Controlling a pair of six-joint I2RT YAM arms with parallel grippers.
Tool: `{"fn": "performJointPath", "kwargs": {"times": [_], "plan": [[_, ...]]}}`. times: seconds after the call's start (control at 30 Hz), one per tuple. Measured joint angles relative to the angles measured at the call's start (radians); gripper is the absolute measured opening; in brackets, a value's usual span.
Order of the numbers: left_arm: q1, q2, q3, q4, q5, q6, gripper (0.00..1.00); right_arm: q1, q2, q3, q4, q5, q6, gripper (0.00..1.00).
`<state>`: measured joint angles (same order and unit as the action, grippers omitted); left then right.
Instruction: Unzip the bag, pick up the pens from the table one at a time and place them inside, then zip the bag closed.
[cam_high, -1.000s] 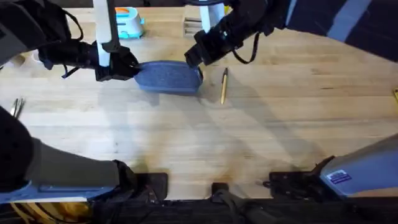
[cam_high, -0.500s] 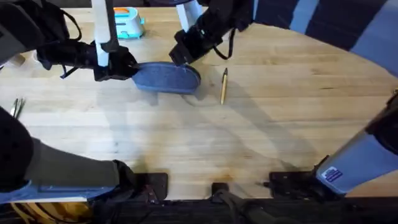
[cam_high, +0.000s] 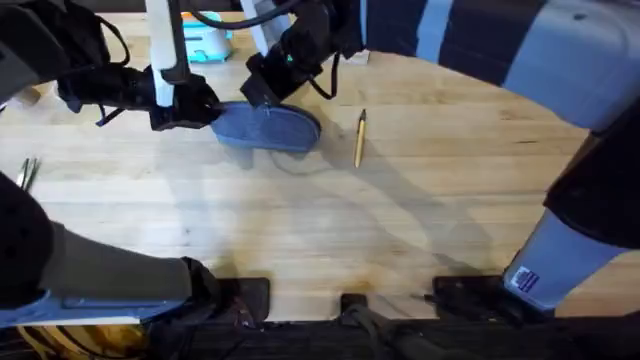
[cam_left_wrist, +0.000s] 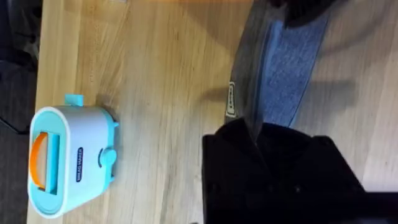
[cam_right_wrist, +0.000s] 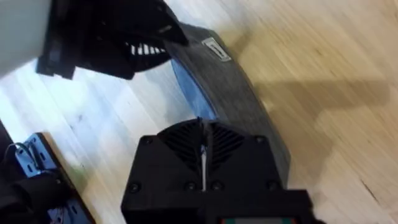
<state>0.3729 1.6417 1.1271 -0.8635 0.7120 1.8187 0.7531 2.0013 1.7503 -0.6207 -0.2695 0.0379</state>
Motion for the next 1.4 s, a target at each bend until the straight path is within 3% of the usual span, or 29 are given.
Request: {"fn": "performJointPath", "kwargs": {"times": [0.57, 0.83, 0.87, 1.03, 1.13, 1.33, 1.4], "plan": [[0.011, 0.000, 0.000, 0.012, -0.015, 0.000, 0.042, 0.068, 0.105, 0.017, 0.294, 0.000, 0.082, 0.029], [0.013, 0.000, 0.002, 0.011, -0.023, 0.000, 0.042, 0.089, 0.124, 0.017, 0.337, 0.000, 0.090, 0.029], [0.013, 0.000, 0.002, 0.011, -0.019, 0.000, 0.042, 0.084, 0.124, 0.018, 0.338, -0.010, 0.093, 0.134], [0.009, 0.000, 0.002, 0.003, -0.016, 0.000, 0.042, 0.064, 0.116, 0.041, 0.337, -0.029, 0.088, 0.443], [0.009, 0.000, 0.002, 0.003, -0.016, 0.000, 0.042, 0.038, 0.086, 0.048, 0.263, -0.028, 0.033, 0.715], [0.009, 0.000, 0.002, 0.003, -0.016, 0.000, 0.042, -0.048, -0.021, 0.048, 0.104, 0.018, -0.119, 0.979], [0.009, 0.000, 0.002, 0.003, -0.016, 0.000, 0.042, -0.082, -0.052, 0.050, 0.073, 0.024, -0.149, 0.994]]}}
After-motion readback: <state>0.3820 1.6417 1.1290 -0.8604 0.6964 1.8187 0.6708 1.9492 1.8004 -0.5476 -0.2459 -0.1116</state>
